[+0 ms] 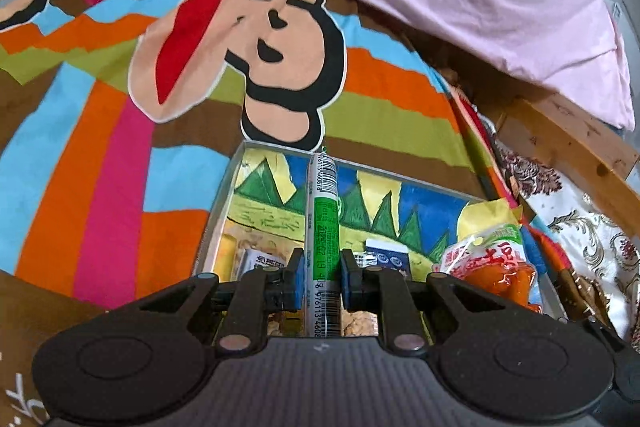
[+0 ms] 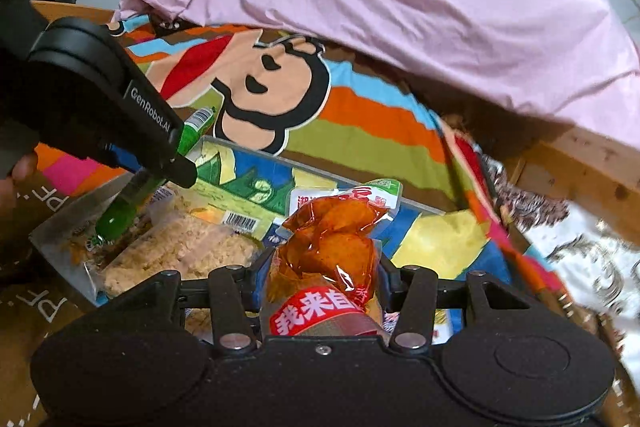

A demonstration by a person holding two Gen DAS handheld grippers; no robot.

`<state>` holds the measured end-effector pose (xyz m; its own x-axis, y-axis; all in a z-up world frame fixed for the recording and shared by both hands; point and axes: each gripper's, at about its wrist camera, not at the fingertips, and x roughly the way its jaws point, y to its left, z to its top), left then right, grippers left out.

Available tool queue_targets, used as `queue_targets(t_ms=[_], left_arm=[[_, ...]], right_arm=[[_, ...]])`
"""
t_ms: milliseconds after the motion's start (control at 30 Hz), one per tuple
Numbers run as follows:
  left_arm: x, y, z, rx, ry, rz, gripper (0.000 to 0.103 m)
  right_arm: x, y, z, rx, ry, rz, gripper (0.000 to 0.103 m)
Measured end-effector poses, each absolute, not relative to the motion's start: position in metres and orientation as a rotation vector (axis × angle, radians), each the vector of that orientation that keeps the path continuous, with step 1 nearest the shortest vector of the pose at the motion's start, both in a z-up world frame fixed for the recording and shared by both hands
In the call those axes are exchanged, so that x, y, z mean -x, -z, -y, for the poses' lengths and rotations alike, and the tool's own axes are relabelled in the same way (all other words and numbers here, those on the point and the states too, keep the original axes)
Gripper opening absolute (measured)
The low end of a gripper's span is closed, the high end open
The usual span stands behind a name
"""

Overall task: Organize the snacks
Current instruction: 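Carry the sausage stick with left tool into the tray while right tool carries the candy bag there, then open both tools and raise them away from the tray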

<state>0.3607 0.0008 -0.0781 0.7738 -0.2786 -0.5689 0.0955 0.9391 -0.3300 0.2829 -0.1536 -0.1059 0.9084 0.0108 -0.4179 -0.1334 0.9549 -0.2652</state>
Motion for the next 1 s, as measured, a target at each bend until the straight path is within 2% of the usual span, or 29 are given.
queue_targets(t_ms=[300, 400, 467, 500, 533, 600, 733, 900, 1000], left_arm=[[-0.368, 0.090, 0.008, 0.242, 0.193, -0.695, 0.019], [-0.368, 0.092, 0.010, 0.228, 0.195, -0.702, 0.019], [-0.368, 0.092, 0.009, 0.243, 0.207, -0.705, 0.021], [-0.368, 0.092, 0.009, 0.251, 0.208, -0.709, 0.027], [-0.368, 0.092, 0.009, 0.251, 0.209, -0.712, 0.030], [-0.366, 0.089, 0.009, 0.247, 0.209, -0.705, 0.038], [-0.357, 0.076, 0.005, 0.278, 0.212, -0.680, 0.047], [-0.337, 0.048, -0.001, 0.299, 0.199, -0.608, 0.073], [-0.319, 0.030, -0.004, 0.294, 0.187, -0.556, 0.083]], right_arm=[[-0.294, 0.119, 0.157, 0.251, -0.079, -0.491, 0.054], [-0.297, 0.120, 0.158, 0.243, -0.086, -0.506, 0.058], [-0.297, 0.118, 0.160, 0.225, -0.086, -0.503, 0.066], [-0.296, 0.115, 0.160, 0.225, -0.079, -0.490, 0.075], [-0.295, 0.111, 0.161, 0.223, -0.076, -0.477, 0.079], [-0.292, 0.102, 0.163, 0.211, -0.074, -0.461, 0.081], [-0.283, 0.079, 0.170, 0.187, -0.050, -0.417, 0.085], [-0.261, 0.044, 0.185, 0.130, -0.013, -0.346, 0.092], [-0.244, 0.022, 0.195, 0.093, -0.001, -0.297, 0.098]])
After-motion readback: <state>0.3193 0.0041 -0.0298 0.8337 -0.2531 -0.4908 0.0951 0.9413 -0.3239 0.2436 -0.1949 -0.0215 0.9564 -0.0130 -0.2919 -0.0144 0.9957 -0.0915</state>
